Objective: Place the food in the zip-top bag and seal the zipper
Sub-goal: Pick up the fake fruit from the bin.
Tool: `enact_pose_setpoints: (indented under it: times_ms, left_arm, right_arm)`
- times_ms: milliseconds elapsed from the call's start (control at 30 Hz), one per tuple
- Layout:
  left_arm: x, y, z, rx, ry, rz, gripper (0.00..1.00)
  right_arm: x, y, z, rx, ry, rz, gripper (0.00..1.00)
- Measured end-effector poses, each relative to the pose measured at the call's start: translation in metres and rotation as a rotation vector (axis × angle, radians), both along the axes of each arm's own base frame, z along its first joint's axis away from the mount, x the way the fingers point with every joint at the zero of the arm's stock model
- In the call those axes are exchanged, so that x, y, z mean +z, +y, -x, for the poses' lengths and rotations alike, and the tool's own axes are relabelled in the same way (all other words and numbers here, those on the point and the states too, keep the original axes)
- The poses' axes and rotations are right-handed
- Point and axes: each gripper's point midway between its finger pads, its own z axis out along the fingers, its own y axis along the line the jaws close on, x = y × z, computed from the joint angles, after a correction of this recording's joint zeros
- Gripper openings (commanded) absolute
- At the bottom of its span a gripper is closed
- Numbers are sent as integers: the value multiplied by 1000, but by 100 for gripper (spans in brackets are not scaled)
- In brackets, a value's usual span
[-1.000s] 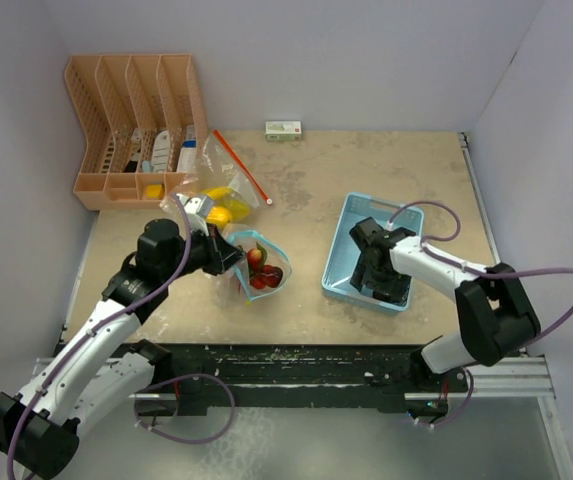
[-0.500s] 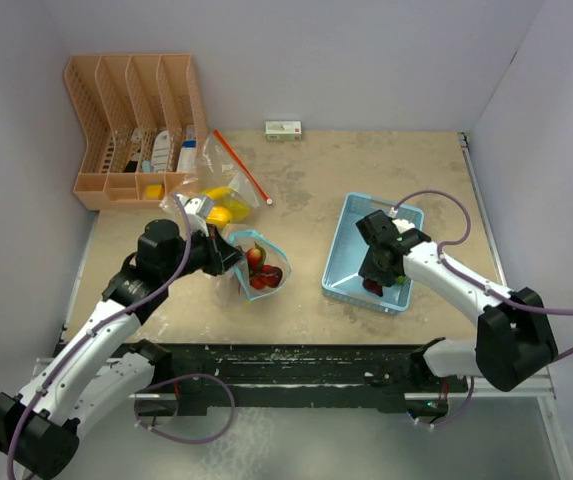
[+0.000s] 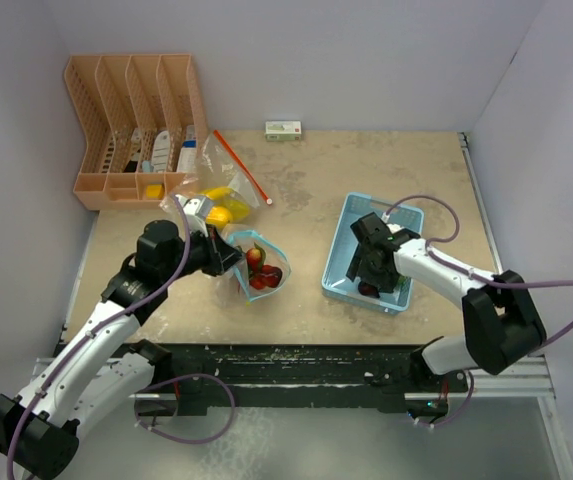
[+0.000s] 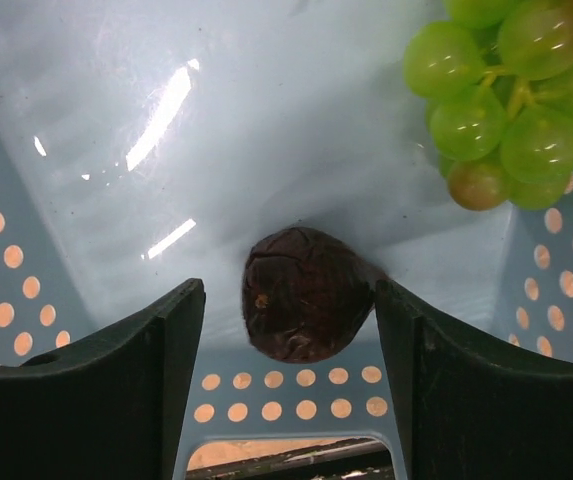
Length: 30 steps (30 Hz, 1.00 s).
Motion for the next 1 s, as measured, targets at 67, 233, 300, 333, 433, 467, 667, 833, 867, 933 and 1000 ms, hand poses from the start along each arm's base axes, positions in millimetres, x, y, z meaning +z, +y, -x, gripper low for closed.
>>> enact_pose_setpoints:
  times_ms: [67, 233, 300, 333, 433, 467, 667, 833, 867, 933, 1000]
  left_arm:
    - [0, 0, 0, 0, 1, 0, 0]
    - [-1, 0, 0, 0, 3, -1, 0]
    - [-1, 0, 0, 0, 3, -1, 0]
    - [-2, 0, 0, 0, 4, -1, 0]
    - [-3, 0, 0, 0, 6, -2, 0]
    - [-4, 0, 1, 0, 8, -3, 0]
    - [-3, 1, 2, 1, 3, -1, 0]
    - [-3, 1, 2, 0, 4, -1, 0]
    - [-3, 1, 2, 0, 4, -1, 0]
    - [-3, 1, 2, 1, 4, -1, 0]
    - [-3, 1, 2, 2, 4, -2, 0]
  right_arm:
    - [-5, 2, 2, 6, 8, -11, 66]
    - [-15, -1, 15, 7, 26, -23, 41]
    - [-13, -2, 17, 3, 12, -34, 34]
    - [-12, 0, 17, 3, 4, -49, 31]
    - [-10, 2, 18, 5, -3, -63, 25]
    - [-9, 2, 18, 5, -3, -64, 24]
    - [19, 9, -1, 41, -58, -72, 21]
    - [86, 35, -30, 121, -258, -182, 17]
    - [100, 42, -32, 140, -297, -208, 16]
    - [127, 58, -33, 189, -363, -269, 16]
    - [154, 83, -31, 258, -429, -348, 16]
